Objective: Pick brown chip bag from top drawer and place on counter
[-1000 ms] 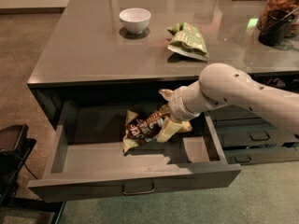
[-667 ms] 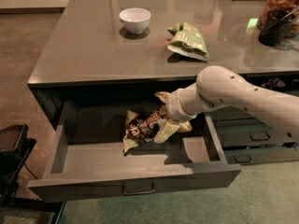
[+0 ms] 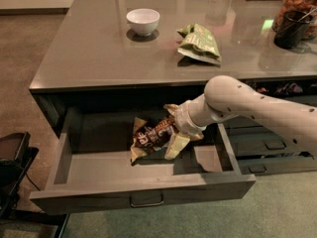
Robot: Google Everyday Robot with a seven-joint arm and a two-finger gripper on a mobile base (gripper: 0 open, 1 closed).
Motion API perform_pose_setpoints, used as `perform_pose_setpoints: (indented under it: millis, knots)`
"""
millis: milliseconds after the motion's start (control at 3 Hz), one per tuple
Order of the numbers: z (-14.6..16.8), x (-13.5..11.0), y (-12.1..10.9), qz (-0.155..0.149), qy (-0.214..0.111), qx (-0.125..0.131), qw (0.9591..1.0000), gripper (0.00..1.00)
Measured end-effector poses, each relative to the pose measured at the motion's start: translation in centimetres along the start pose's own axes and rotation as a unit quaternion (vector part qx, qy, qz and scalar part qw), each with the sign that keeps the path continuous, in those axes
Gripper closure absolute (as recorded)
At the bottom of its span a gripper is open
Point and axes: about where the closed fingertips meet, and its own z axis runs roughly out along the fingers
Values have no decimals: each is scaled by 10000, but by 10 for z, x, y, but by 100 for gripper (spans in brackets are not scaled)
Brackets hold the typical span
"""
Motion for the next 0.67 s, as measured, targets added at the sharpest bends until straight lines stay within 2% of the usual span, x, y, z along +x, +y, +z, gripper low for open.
perform_pose_setpoints:
  millis: [667]
  knots:
    - [19, 24, 2, 85, 212, -253, 9994, 5]
